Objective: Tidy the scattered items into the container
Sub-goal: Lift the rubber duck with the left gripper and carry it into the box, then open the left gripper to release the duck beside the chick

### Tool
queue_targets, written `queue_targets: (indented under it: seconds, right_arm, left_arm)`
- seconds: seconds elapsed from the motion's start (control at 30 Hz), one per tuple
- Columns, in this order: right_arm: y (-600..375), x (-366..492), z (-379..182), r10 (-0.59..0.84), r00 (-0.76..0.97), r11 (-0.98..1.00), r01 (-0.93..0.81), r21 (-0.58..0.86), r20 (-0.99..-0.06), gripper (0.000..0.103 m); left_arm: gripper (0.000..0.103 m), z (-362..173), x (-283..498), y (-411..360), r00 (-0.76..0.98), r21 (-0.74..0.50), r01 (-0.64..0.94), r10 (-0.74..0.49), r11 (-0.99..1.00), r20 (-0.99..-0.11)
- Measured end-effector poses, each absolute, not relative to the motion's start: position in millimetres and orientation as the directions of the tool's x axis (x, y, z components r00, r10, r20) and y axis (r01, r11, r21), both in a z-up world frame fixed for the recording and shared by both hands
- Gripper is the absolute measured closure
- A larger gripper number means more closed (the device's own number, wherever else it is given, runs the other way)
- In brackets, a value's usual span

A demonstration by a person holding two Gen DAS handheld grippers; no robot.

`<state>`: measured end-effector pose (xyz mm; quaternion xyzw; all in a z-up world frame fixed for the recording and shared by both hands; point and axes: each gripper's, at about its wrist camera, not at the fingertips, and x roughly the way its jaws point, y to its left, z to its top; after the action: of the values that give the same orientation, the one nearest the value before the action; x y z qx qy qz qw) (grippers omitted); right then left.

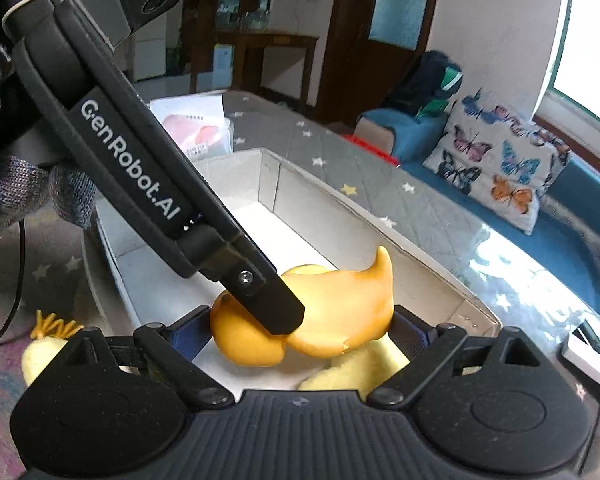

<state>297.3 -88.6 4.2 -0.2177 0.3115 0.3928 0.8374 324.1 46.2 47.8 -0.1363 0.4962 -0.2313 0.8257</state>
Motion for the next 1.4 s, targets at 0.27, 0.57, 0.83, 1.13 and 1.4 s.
queue_targets:
  seconds: [0.27,0.57,0.83,1.13,1.4]
  right_arm:
    - [-77.3,320.7,-8.7,0.485,0.435,0.543,-0.83,-0.129,-0.759,0.008]
    - [-75.6,329.4,-12.7,0.468,0.425,0.542,-0.83,-0.128,-0.775,0.009]
    - [-78.8,326.6,-10.7,0.465,0.444,0.564,-0.815,-0.131,-0.766,0.008]
    - [-84.5,324.3,-7.1,0.453,0.476,0.609,-0.783,-0.128,-0.754,0.008]
    - [-92.8,314.9,0.5,0.474,0.499,0.64,-0.761,-0.105,-0.726,0.008]
  left_arm:
    - [0.066,26.6,341.4,54.9,0.371,-0.504,0.185,-0.535,0.844,-0.759]
    - [0.066,17.3,347.4,54.3,0.355,-0.52,0.16,-0.54,0.839,-0.763]
    - [0.065,13.1,349.5,52.0,0.354,-0.509,0.137,-0.522,0.85,-0.776]
    - [0.065,26.0,341.6,47.0,0.384,-0.475,0.154,-0.495,0.867,-0.779]
    - [0.066,31.7,331.2,42.8,0.402,-0.442,0.165,-0.469,0.882,-0.786]
